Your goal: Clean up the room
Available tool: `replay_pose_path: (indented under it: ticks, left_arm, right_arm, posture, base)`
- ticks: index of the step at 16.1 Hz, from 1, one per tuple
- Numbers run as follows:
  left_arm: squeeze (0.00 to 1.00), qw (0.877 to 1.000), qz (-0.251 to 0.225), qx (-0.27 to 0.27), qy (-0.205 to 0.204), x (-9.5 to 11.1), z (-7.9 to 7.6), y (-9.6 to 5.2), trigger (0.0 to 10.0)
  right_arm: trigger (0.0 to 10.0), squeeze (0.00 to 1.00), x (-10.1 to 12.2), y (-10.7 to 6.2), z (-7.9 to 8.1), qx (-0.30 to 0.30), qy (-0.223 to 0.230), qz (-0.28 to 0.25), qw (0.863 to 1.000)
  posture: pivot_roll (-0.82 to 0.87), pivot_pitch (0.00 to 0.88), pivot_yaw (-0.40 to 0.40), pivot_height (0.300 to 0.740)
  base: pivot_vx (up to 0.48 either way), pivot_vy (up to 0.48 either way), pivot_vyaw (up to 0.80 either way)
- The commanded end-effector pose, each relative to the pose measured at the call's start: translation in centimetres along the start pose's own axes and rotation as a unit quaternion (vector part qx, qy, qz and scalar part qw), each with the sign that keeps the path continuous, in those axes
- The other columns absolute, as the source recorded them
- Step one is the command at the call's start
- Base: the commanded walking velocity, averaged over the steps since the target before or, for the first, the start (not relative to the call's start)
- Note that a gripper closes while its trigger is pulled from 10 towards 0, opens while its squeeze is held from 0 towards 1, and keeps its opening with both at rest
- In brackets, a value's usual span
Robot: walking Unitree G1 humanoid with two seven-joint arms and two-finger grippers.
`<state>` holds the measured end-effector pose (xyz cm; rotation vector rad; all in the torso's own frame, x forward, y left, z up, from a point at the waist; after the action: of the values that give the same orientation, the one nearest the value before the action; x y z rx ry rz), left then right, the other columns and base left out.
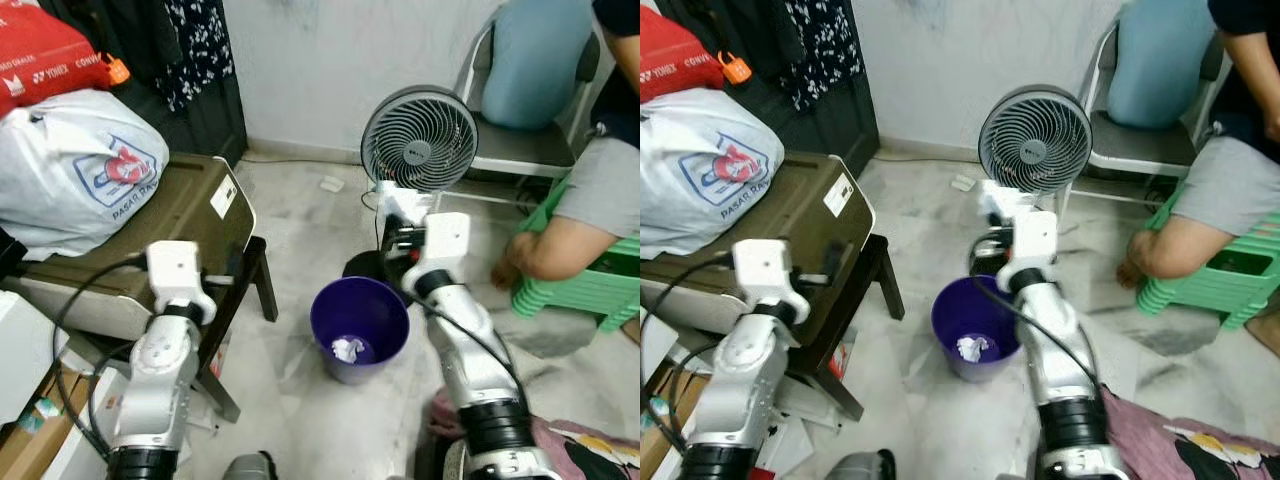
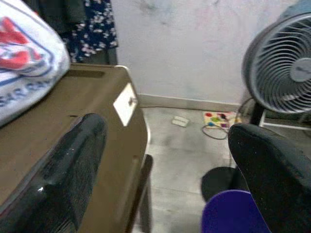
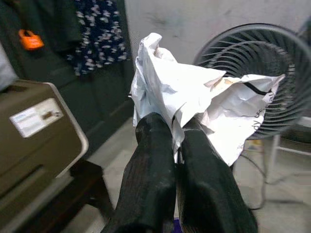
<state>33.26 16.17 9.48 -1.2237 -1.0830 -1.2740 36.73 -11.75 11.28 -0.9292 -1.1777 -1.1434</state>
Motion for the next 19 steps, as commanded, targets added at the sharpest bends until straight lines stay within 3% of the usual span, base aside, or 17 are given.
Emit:
replay_pose_path:
  ticks: [1, 3, 5, 8, 10, 13, 19]
  left_arm:
    - [0.00, 1.000, -0.005, 0.005, 0.001, 0.3, 0.5, 0.1, 10.0]
    - [0.00, 1.000, -0.013, 0.002, -0.010, 0.5, 0.8, -0.1, 10.0]
    - [0.00, 0.999, -0.020, 0.004, -0.026, 0.7, 1.1, -0.4, 10.0]
    - [0.00, 0.999, -0.019, -0.008, -0.038, 0.6, 0.7, -0.4, 10.0]
    - [0.00, 0.999, -0.019, -0.018, -0.041, 0.6, 0.1, 0.0, 10.0]
    - [0.00, 0.998, -0.022, -0.031, -0.040, 0.9, -0.6, 0.4, 10.0]
    - [0.00, 0.998, -0.024, -0.030, -0.046, 0.9, -0.4, -0.1, 10.0]
  right_arm:
    - [10.0, 0.00, 0.0, 0.2, 0.4, 0.001, 0.005, -0.001, 1.000]
    - [10.0, 0.00, 0.3, -0.1, -0.8, -0.030, 0.010, -0.009, 0.999]
    - [10.0, 0.00, 0.5, -0.9, -3.1, -0.081, 0.025, -0.011, 0.996]
    - [10.0, 0.00, 0.4, -1.7, -4.3, -0.108, 0.033, -0.006, 0.994]
    - [10.0, 0.00, 0.4, -1.9, -4.3, -0.111, 0.035, -0.007, 0.993]
    - [10.0, 0.00, 0.5, -1.8, -4.0, -0.108, 0.032, -0.007, 0.994]
    - [10.0, 0.00, 0.4, -1.2, -3.1, -0.091, 0.032, -0.001, 0.995]
  posture:
    - [-0.09, 0.000, 0.001, 0.740]
    - [-0.09, 0.000, 0.002, 0.740]
    - [-0.09, 0.000, 0.005, 0.740]
    - [-0.12, 0.000, 0.022, 0.740]
    - [-0.13, 0.000, 0.034, 0.740]
    - [-0.13, 0.000, 0.035, 0.740]
    - [-0.11, 0.000, 0.019, 0.740]
  base:
    - [0.000, 0.000, 0.00]
    - [0.000, 0.000, 0.00]
    - [0.000, 0.000, 0.00]
    - [0.000, 0.000, -0.27]
    - [0.000, 0.000, -0.77]
    - [0.000, 0.000, 0.00]
    - [0.000, 0.000, 0.00]
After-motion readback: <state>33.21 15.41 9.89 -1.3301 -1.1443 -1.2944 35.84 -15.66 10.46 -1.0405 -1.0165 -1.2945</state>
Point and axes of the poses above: a point about 5 cm out from each wrist's last joint towards the gripper, its own y axis pointing out of the wrist towards the gripper, its own x axis along the axis of the wrist's last joint, z = x × y, the point moved 6 cm from there along y, pointing out of the wrist towards the gripper, and after that the axes turned 6 degrees about y, right-handed, at the moved point
